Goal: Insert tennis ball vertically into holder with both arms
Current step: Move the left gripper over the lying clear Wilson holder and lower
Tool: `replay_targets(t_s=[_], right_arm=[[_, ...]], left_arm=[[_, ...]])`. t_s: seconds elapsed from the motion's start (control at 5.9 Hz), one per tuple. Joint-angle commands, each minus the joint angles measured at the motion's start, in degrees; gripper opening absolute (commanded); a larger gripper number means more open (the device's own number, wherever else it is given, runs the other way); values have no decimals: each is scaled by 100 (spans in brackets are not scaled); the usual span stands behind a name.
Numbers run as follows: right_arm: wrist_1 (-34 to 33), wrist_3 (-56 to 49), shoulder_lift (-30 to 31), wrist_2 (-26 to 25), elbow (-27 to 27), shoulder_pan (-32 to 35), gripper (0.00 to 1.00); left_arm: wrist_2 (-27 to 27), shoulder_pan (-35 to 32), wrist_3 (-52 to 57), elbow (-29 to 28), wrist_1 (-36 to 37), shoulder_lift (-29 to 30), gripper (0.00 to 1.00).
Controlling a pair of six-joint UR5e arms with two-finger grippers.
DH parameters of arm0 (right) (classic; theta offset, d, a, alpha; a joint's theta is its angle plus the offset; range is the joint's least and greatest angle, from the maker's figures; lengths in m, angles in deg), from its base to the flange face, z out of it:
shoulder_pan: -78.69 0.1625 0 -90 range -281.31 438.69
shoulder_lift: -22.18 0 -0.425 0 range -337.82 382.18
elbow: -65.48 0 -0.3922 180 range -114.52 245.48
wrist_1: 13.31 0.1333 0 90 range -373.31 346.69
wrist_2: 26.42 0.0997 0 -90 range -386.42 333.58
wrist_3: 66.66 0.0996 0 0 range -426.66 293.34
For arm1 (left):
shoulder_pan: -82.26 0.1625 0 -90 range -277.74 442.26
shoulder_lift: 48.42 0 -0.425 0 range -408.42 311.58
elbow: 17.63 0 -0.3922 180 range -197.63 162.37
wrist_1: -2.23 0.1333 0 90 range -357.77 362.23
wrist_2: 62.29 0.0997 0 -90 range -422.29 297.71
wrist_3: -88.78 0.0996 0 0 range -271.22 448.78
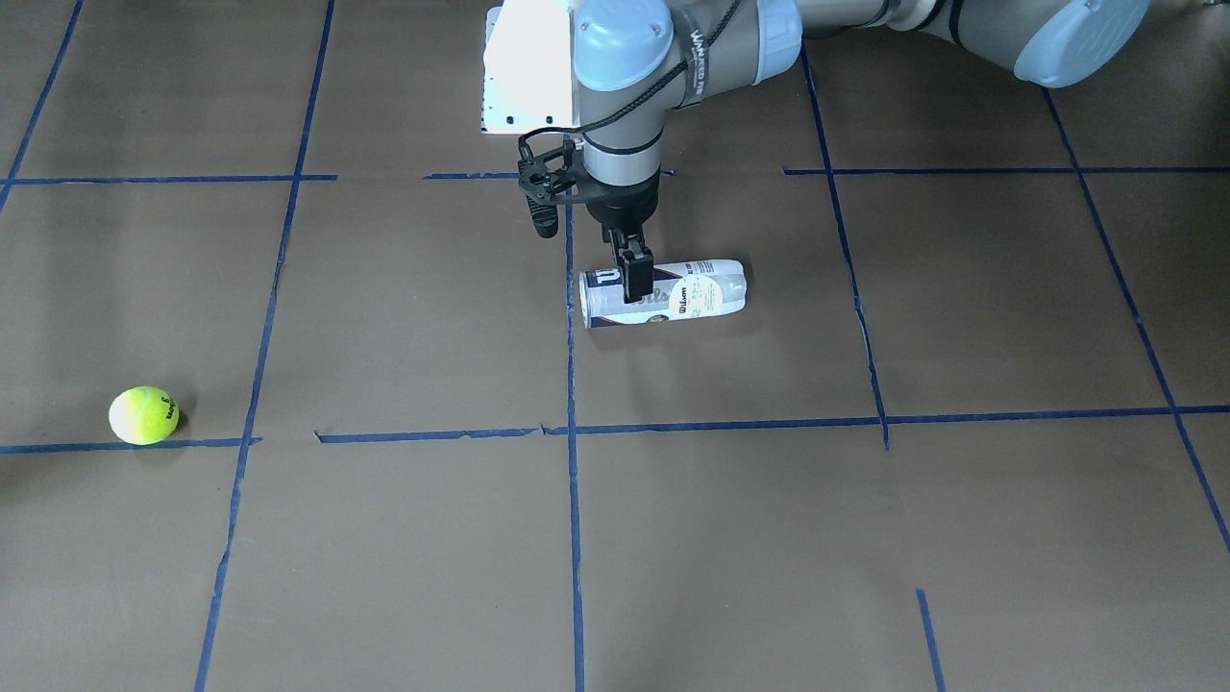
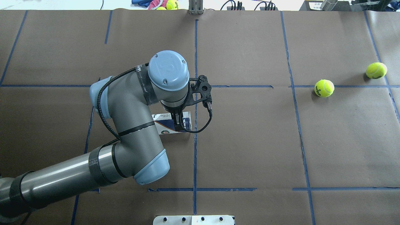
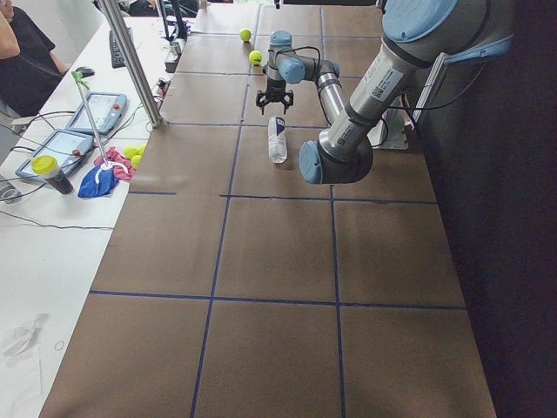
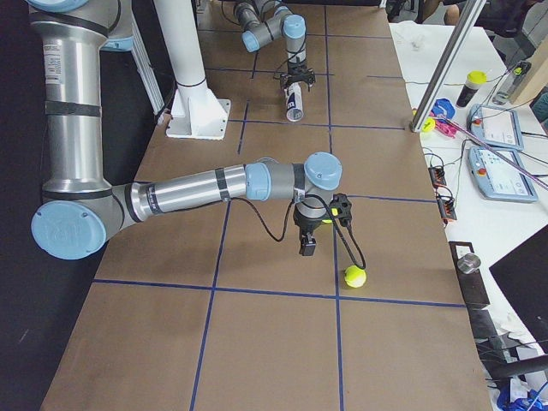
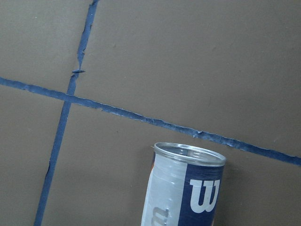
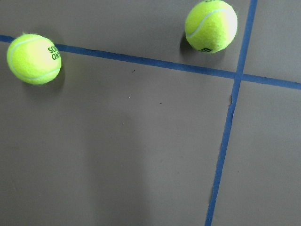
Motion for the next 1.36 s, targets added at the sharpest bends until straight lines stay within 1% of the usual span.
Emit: replay_targets(t_s=[0.0, 0.34, 0.51, 0.85, 1.19], right_arm=[[0, 6, 0, 0, -10, 0, 100], [0, -3, 0, 0, -11, 0, 100], [0, -3, 0, 0, -2, 0, 100], [0, -12, 0, 0, 7, 0, 100], [0, -12, -8, 0, 7, 0, 100]], left_arm=[[298, 213, 155, -533, 21, 272, 100], [492, 301, 357, -666, 21, 273, 100], [502, 328, 357, -711, 21, 273, 100], [764, 478, 357, -826, -40, 265, 100], [765, 487, 366, -1010, -76, 291, 100]])
